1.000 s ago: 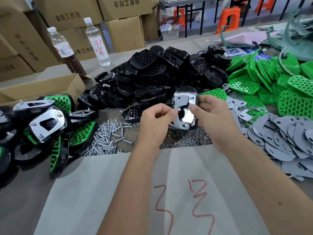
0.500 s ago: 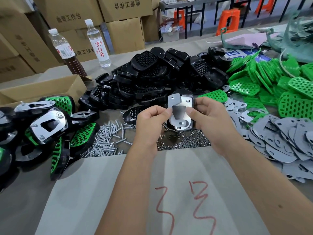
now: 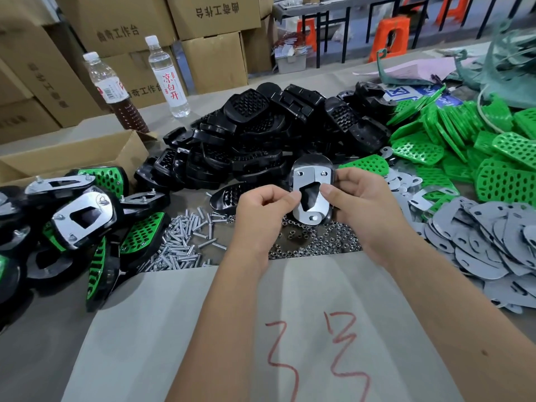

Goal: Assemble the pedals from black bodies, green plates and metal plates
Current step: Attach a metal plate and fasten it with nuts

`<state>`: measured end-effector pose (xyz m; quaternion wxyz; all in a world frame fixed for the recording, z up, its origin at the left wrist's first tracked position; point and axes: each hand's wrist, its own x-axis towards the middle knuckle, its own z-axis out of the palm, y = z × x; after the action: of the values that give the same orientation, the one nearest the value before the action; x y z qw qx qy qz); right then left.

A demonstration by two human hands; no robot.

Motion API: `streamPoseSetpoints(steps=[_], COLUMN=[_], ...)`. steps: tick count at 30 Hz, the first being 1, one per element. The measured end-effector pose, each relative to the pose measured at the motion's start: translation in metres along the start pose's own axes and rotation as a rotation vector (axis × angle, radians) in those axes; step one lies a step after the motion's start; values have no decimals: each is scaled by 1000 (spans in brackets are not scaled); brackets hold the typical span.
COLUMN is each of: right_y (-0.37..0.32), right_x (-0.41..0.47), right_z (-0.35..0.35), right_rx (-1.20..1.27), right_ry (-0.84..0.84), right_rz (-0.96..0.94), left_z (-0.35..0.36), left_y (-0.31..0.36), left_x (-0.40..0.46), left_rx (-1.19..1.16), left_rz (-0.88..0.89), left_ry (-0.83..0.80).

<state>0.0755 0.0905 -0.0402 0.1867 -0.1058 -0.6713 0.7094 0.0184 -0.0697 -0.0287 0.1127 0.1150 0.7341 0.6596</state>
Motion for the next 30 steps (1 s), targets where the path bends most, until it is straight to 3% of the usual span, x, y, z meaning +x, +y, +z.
streamPoseSetpoints(steps=[12,17,25,30], right_y=[-2,-7,-8,-6], right_x=[-1,0,-3,-4], right_z=[-1,-4,-5,-3], right_rx=[34,88,103,42], right_ry=[-10,-28,-178,-182], right_rz=[27,9,45,39], left_z=[-7,-4,-10,-12], left_y=[-5,-6,1,2], left_x=[3,2,1,0], left_rx=[108,3,-267,-256], left_rz=[120,52,-62,-84], left_ry=[32,130,-130,-108])
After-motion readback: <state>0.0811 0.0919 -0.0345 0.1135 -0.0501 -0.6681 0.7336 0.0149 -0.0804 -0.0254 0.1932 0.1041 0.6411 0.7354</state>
